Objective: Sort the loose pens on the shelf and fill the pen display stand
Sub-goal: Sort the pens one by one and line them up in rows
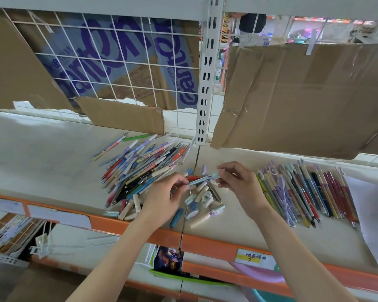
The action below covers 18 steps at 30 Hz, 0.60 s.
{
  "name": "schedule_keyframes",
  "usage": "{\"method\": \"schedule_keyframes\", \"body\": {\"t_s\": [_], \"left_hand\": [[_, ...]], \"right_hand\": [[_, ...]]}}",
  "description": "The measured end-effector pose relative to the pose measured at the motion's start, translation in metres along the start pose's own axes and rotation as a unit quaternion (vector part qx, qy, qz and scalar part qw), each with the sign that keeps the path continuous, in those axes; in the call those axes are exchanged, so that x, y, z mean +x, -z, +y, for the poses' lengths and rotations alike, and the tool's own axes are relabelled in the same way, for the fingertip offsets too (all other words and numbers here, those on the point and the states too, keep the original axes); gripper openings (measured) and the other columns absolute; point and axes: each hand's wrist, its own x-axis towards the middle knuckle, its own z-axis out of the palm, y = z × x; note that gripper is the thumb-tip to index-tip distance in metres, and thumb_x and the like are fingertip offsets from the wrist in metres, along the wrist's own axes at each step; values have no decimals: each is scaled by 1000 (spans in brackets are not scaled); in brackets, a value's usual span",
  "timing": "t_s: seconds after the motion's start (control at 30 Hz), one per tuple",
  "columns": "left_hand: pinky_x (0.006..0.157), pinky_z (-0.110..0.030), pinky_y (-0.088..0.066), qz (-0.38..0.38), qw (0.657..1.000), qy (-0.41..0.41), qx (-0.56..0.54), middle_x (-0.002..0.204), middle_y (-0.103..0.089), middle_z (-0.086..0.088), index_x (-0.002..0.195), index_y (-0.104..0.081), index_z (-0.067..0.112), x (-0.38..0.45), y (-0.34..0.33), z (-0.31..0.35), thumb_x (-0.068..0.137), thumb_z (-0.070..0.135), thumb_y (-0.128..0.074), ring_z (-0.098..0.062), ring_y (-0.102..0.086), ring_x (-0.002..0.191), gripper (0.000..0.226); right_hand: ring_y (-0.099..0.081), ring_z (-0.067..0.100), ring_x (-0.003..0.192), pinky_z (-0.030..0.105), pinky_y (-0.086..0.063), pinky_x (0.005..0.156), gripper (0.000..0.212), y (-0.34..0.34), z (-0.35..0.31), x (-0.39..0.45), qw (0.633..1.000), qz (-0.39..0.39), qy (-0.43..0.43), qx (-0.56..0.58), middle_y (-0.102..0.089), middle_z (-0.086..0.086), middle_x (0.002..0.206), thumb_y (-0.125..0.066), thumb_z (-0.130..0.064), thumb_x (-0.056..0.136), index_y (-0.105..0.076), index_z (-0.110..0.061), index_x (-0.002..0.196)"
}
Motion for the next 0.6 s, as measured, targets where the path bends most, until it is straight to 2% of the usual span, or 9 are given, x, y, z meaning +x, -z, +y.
{"method": "schedule_keyframes", "body": {"t_s": [0.13,0.27,0.3,0.4,0.47,0.6], "left_hand": [[67,-18,-48,9,1000,1,-6,83,-67,4,90,-64,7,-1,-5,1,86,5,-63,-10,-63,75,4],[64,-37,-50,38,999,10,33,80,-69,-2,82,-61,2,-5,-16,0,84,-3,-60,-17,-65,75,6],[62,-36,-51,40,998,17,37,80,-69,-1,83,-60,2,-6,-19,-1,85,-4,-58,-15,-65,75,7],[57,-11,-40,43,998,33,26,74,-60,14,86,-59,7,-7,-27,0,87,-1,-57,-2,-56,67,8],[55,-12,-37,41,998,42,5,72,-60,10,89,-59,6,-2,-31,6,91,5,-56,-7,-54,63,4],[56,-17,-37,15,999,30,4,73,-62,2,92,-63,4,13,-27,10,95,15,-52,-6,-51,57,16]], "right_hand": [[-63,9,64,19,-52,66,13,-9,3,-4,999,-11,3,-36,-65,-4,64,-61,-3,87,-68,-14,85],[-61,11,60,21,-52,63,15,-19,9,-6,999,21,-33,-21,-65,-3,60,-60,-2,88,-67,-13,80],[-61,12,60,22,-51,62,15,-20,9,-5,999,25,-41,-14,-64,-2,60,-60,-2,88,-67,-12,80],[-61,15,59,22,-52,59,10,-22,6,-3,998,34,-48,-10,-65,1,58,-58,-8,91,-67,-11,85],[-64,15,59,23,-54,58,9,-28,4,-3,999,31,-41,-5,-66,2,60,-55,-9,93,-62,-11,99],[-60,12,54,24,-52,57,33,-31,-3,1,999,35,-7,-10,-67,2,63,-52,0,92,-48,-20,119]]}}
